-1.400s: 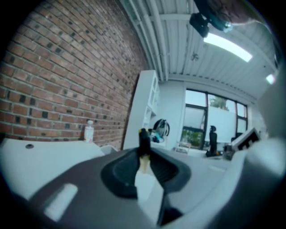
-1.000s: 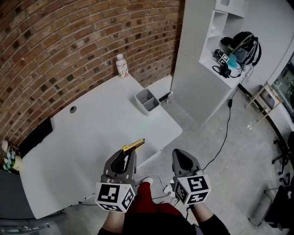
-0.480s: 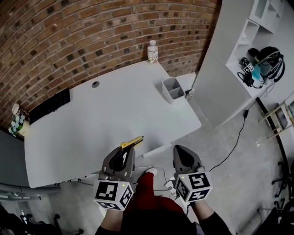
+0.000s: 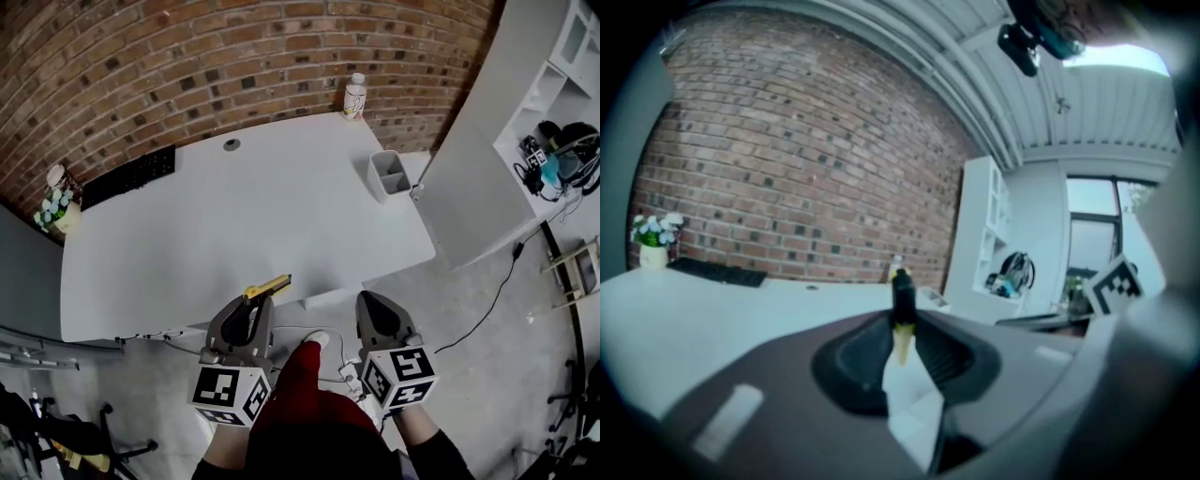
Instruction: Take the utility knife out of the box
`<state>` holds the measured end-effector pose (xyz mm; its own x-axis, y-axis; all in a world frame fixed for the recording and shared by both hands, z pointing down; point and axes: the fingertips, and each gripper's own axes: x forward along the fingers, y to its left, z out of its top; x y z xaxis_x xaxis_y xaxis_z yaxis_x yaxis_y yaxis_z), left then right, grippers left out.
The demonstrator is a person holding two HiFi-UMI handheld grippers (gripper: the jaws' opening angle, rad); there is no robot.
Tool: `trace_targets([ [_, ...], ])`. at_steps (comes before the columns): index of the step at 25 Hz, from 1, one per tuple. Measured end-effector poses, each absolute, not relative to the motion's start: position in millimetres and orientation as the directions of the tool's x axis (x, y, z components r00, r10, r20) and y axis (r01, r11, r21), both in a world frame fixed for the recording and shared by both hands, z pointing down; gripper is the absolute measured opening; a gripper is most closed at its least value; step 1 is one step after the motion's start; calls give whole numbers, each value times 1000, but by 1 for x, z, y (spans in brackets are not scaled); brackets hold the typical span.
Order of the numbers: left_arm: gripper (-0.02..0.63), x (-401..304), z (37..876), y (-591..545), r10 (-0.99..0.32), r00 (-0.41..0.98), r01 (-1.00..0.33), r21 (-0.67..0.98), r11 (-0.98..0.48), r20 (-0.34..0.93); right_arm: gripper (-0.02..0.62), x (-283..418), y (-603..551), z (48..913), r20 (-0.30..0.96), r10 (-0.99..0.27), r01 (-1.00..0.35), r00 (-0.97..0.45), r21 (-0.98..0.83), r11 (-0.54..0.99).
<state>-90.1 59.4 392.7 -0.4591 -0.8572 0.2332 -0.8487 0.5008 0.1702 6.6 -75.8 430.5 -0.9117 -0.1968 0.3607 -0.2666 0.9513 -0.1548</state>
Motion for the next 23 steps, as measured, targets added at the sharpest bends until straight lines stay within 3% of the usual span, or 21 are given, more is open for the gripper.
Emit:
trace_targets([
  [23, 71, -91, 383, 142, -792, -567, -783, 150, 604, 226, 8, -8, -5, 417, 335, -81, -127, -939, -118, 985],
])
